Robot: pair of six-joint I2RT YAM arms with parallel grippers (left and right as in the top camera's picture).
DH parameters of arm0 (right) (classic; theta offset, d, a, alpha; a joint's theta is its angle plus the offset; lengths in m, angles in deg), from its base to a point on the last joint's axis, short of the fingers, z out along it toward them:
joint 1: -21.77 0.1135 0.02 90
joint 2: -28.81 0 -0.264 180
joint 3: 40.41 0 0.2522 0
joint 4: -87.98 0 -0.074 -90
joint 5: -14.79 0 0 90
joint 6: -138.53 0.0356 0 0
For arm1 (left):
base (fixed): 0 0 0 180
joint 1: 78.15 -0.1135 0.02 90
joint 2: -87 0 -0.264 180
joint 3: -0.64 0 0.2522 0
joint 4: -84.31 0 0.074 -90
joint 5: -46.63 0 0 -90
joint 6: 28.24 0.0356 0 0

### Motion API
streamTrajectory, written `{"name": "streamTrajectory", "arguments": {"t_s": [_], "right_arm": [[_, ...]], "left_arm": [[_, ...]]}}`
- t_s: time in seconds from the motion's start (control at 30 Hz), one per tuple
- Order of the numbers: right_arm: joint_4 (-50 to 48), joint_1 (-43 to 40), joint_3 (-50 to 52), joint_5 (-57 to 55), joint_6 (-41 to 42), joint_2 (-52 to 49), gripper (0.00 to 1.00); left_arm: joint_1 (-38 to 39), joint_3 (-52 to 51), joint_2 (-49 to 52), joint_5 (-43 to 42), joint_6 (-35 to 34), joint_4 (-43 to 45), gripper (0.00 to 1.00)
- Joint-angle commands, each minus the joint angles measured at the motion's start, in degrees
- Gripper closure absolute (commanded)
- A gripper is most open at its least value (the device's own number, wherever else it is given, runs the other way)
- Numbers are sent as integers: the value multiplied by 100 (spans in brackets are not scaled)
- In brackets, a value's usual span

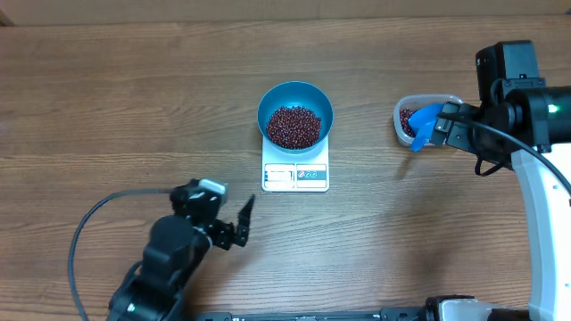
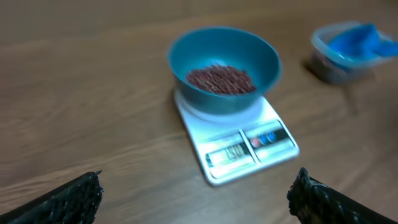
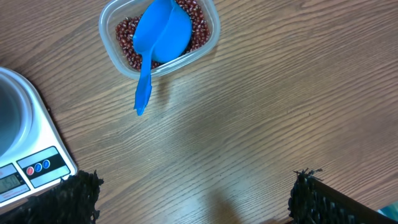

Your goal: Scoop item into bowl and weigh 150g on scale

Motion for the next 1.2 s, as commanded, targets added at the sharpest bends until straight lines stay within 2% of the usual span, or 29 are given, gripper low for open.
{"name": "streamTrajectory", "arguments": {"t_s": [0.0,0.27,0.53,0.73,0.9,1.17], "right_arm": [[-22,-4,-146,-55,-44,79,0],[-22,-4,-146,-55,-44,79,0],[-22,-4,-146,-55,-44,79,0],[-22,-4,-146,-55,-44,79,0],[-22,-4,-146,-55,-44,79,0],[-22,-4,-146,-55,-44,79,0]], "left_arm": [[-466,-249,-501,-258,-81,212,1],[-1423,-1158,-1397,-564,-87,1886,1],[-2055,-2369,-2081,-710,-505,3414,1],[-2271,-2376,-2420,-708,-577,3010,0],[-2430,-2376,-2785,-708,-579,2240,0],[-2562,-2378,-2780,-686,-348,1563,1]]}}
